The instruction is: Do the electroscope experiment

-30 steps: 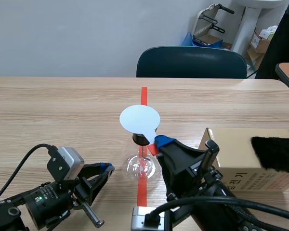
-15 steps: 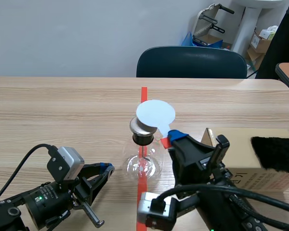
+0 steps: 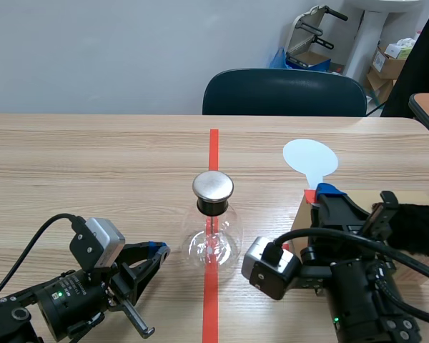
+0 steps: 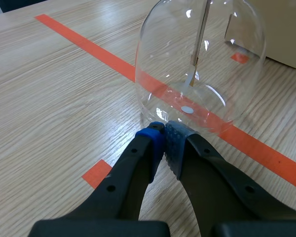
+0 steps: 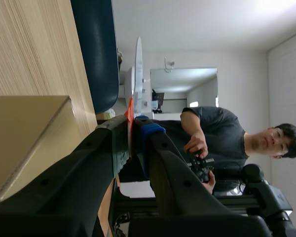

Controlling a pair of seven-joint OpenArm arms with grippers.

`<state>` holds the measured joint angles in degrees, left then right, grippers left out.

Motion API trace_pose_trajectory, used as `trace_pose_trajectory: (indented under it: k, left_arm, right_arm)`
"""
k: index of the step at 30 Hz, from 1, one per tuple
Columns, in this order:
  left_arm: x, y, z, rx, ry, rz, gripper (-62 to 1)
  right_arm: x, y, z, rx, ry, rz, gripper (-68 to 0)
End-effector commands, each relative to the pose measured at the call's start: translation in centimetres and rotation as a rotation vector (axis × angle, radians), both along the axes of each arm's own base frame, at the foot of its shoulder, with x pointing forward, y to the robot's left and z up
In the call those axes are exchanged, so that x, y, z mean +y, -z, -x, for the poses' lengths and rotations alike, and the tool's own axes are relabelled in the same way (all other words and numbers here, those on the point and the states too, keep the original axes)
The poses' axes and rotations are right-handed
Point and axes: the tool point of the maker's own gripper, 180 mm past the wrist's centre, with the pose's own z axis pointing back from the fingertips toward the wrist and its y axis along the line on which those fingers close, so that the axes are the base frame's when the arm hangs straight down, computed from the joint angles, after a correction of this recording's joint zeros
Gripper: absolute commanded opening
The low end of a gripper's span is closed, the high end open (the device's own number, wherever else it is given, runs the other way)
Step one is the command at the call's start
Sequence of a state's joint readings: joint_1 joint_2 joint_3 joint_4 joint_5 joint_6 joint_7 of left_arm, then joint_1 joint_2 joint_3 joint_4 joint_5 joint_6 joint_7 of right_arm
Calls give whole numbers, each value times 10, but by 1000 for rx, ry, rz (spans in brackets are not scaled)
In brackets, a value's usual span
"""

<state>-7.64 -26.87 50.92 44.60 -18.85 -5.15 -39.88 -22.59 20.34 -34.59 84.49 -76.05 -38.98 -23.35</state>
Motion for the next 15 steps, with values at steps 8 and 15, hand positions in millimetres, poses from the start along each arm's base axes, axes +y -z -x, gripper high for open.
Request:
trace_pose_trajectory:
  k: [8, 15]
  left_arm:
    - [-3, -9, -5, -26, 3, 20, -578]
    - [-3, -8, -5, -26, 3, 20, -578]
  right_arm:
    - [-13, -11, -5, -38, 65, -14, -658]
    - [-13, -11, -5, -38, 69, -15, -658]
